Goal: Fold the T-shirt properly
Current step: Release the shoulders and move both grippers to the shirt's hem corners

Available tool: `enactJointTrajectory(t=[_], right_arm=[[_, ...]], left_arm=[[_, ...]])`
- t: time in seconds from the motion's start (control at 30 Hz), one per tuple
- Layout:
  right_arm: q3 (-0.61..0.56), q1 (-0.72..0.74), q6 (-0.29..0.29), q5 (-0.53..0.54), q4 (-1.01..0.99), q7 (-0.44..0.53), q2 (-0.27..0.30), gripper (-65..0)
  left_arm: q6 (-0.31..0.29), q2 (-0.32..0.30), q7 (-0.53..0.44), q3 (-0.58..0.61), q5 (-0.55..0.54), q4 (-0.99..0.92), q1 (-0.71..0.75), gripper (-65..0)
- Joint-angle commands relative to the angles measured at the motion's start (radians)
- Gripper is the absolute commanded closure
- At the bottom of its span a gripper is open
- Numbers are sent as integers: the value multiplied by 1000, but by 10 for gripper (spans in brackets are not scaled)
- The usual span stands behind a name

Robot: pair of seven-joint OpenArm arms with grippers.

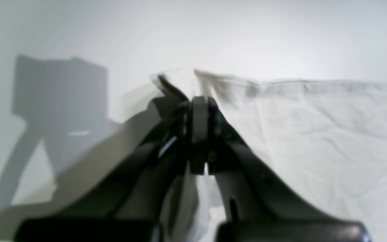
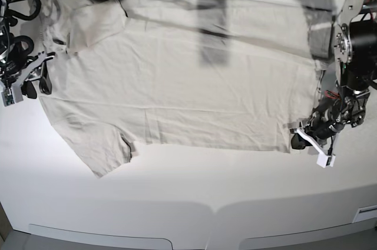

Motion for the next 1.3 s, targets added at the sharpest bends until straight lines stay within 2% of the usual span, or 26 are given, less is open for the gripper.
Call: enactJointTrajectory(t=[0.0,0.1,0.17,0.23,0.3,0.53,0.63,0.8,0.93,1.07,1.2,1.27], right_arm=[[11,31,-5,10,14,-12,22,-255],[11,144,-12,14,-12,-123,23,-255],[11,223,-12,95,-54,-181,35,-255],[8,291,-11,140,-121,-214,40,-255],[-8,348,-11,140,-197,-228,51,-255],[-220,570,-11,187,-509,-300,143,-255],[-310,703,4,180,-624,-330,147,-255],[-467,911,8,189,-850,-295,135,-255],[-583,1054,22,155,-1020,-295,98,-255],[-657,1150,21,34,-1152,-273,39,-255],[-670,1179,20,-111,-1263,-145,-12,-255],[-670,1179,-3,-197,-1300,-59,-27,-255]], left_arm=[[-7,-7,-8,-2,-10,11,-27,0],[-7,0,-8,-2,-10,11,-27,0],[-7,11,-5,-2,-9,11,-23,0],[-7,24,0,-2,-9,11,-19,0],[-7,27,-2,-2,-10,10,-16,0],[-7,37,-12,-2,-10,11,-11,0],[-7,39,-13,-2,-10,10,-11,0],[-7,38,-39,-2,-6,11,-11,0],[-7,39,-73,-2,-6,11,-11,0],[-7,44,-79,-2,-6,11,-11,0],[-7,45,-77,-2,-4,11,-11,0],[-7,46,-76,-2,5,11,-11,0]])
